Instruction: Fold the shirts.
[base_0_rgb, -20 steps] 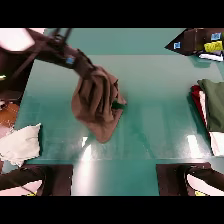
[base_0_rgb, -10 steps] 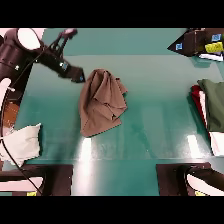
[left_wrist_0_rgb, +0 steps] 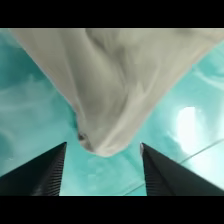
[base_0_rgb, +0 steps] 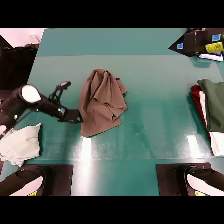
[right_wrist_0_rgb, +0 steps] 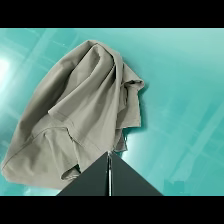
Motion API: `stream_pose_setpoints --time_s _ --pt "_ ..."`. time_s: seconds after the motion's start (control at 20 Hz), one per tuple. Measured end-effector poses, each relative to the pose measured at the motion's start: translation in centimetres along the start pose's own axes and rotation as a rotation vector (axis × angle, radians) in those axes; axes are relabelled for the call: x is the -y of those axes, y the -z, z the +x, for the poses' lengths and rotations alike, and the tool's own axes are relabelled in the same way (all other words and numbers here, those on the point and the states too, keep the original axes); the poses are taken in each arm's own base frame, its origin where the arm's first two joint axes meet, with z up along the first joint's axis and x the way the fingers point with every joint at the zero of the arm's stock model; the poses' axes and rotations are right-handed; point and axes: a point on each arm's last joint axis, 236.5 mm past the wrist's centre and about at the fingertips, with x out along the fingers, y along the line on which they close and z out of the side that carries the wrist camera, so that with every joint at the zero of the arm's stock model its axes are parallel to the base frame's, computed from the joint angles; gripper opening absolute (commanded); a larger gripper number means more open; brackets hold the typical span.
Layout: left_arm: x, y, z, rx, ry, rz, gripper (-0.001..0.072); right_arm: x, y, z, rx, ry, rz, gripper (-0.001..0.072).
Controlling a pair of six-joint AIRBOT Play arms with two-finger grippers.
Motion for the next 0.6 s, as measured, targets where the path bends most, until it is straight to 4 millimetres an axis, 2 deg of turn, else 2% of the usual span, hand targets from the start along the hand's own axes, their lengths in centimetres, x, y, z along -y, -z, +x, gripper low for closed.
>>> stream_pose_setpoints --time_s 0.15,0.25,0.3,0.35,0.4,0.45,0.6 --pt "0.0 2.3 2.5 -0.012 0.022 -0.009 0.055 0.0 0.0 0.0 0.001 0.0 0.0 0.0017" --pt "0.1 3.2 3.7 -0.011 0.022 0.001 0.0543 0.0 0.0 0.0 0.001 0.0 0.0 0.0017" --pt "0.3 3.4 4.1 -0.01 0.023 0.009 0.0411 0.0 0.0 0.0 0.001 0.0 0.0 0.0017" --pt "0.5 3.5 4.4 -0.001 0.023 0.017 0.0237 0.0 0.0 0.0 0.001 0.0 0.0 0.0017" --pt "0.6 3.4 4.7 0.009 0.021 0.026 0.0098 0.0 0.0 0.0 0.001 0.0 0.0 0.0017" --pt "0.7 3.2 4.9 0.023 0.021 0.029 0.0029 0.0 0.0 0.0 0.0 -0.001 0.0 0.0017" --pt "0.8 2.6 5.0 0.053 0.011 0.045 0.0027 -0.2 0.3 0.2 -0.012 -0.007 0.0 0.0017"
